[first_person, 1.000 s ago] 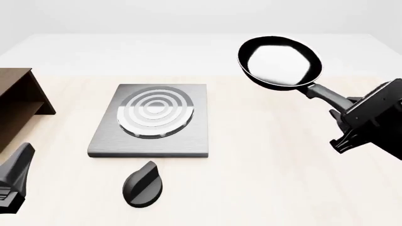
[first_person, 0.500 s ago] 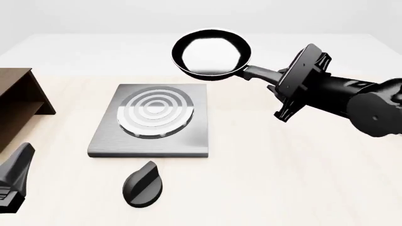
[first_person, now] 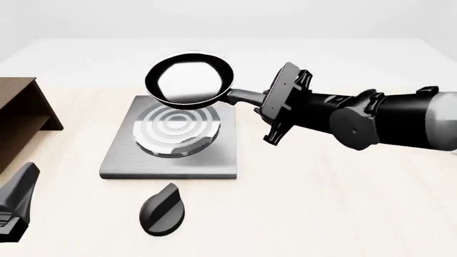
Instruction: Turn on the stove and put the frying pan on it.
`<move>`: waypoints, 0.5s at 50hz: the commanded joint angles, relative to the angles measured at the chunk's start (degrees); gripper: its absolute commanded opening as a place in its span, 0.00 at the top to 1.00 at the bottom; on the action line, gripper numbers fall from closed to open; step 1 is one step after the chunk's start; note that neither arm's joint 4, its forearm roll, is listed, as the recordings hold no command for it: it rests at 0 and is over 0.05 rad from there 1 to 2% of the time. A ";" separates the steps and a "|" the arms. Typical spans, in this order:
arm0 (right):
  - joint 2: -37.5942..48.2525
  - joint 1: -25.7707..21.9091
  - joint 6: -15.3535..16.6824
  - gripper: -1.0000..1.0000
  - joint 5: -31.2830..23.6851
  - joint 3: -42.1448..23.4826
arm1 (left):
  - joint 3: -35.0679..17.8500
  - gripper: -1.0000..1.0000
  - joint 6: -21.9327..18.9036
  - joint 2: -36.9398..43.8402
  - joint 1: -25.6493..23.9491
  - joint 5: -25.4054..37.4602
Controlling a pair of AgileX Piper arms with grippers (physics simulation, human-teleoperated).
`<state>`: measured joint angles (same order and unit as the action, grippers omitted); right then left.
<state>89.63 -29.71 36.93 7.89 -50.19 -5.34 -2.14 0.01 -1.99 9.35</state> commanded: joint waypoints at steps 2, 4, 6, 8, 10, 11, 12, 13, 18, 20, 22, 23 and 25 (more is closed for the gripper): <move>4.82 -2.89 -3.53 1.00 3.25 -2.16 | 0.02 0.00 0.17 0.00 0.04 0.08; 5.46 -3.18 -4.83 1.00 3.11 -2.64 | 0.08 0.00 0.04 0.00 -0.12 0.04; 6.27 -3.66 -4.94 1.00 3.59 -2.45 | 0.11 0.00 0.09 0.00 -0.05 0.09; 6.49 -3.90 -5.05 1.00 3.79 -2.28 | 0.11 0.00 0.19 0.00 0.02 0.10; 7.38 -4.72 -5.87 1.00 3.80 -2.63 | 0.08 0.00 0.25 0.00 0.02 0.11; 7.54 -4.89 -6.26 1.00 3.79 -2.80 | 0.08 0.00 0.22 0.00 -0.04 0.09; 7.54 -4.90 -6.26 1.00 3.78 -2.80 | 0.08 0.00 0.22 0.00 -0.04 0.09; 8.10 -5.12 -6.53 1.00 4.22 -2.73 | 0.12 0.00 0.26 0.00 -0.06 0.07; 8.92 -5.03 -6.60 1.00 5.94 -1.46 | 0.10 0.00 0.44 0.00 -0.03 0.07; 9.61 -4.83 -6.96 1.00 6.53 -1.16 | 0.12 0.00 0.40 0.00 -0.03 0.05; 9.90 -4.63 -6.85 1.00 7.34 -0.35 | 0.13 0.00 0.43 0.00 -0.02 0.04; 10.06 -4.58 -6.96 1.00 7.49 -0.13 | 0.02 0.00 0.35 0.00 0.00 0.15; 10.23 -4.53 -7.38 1.00 7.83 0.35 | -0.16 0.00 0.43 0.00 0.03 0.24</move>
<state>98.63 -34.01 31.47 12.87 -50.21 -5.30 -1.82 0.01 -2.00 9.45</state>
